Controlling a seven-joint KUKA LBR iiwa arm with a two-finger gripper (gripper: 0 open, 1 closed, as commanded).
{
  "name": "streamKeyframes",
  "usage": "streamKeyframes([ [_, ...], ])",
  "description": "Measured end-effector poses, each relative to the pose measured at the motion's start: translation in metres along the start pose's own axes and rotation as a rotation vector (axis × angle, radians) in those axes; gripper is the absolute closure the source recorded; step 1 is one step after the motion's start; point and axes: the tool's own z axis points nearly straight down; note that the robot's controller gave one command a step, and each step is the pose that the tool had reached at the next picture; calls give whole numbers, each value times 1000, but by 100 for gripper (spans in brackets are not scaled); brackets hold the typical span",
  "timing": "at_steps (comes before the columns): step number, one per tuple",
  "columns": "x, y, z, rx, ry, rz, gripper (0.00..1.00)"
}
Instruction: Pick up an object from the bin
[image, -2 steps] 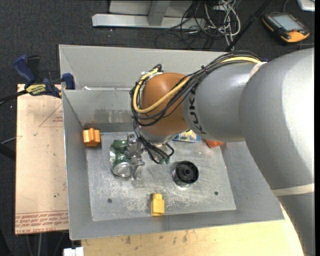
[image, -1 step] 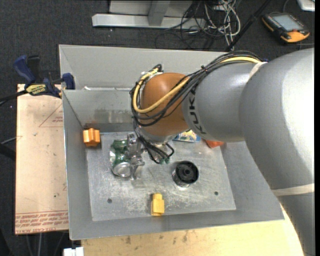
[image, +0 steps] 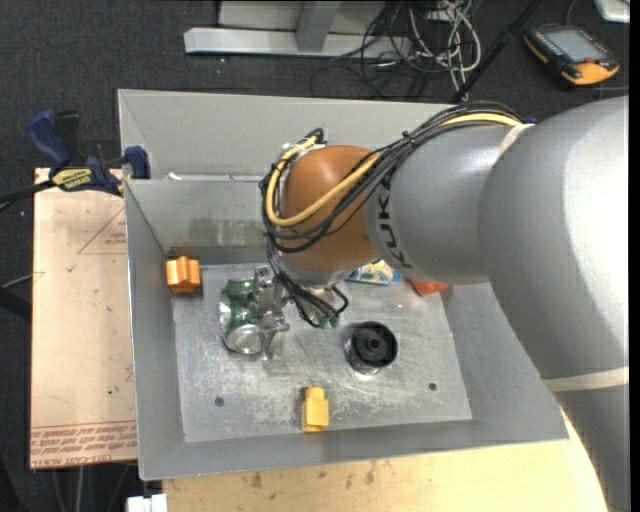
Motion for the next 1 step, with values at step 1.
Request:
streamKeyframes([
  [1, 0, 0, 0, 0, 0, 0, 100],
])
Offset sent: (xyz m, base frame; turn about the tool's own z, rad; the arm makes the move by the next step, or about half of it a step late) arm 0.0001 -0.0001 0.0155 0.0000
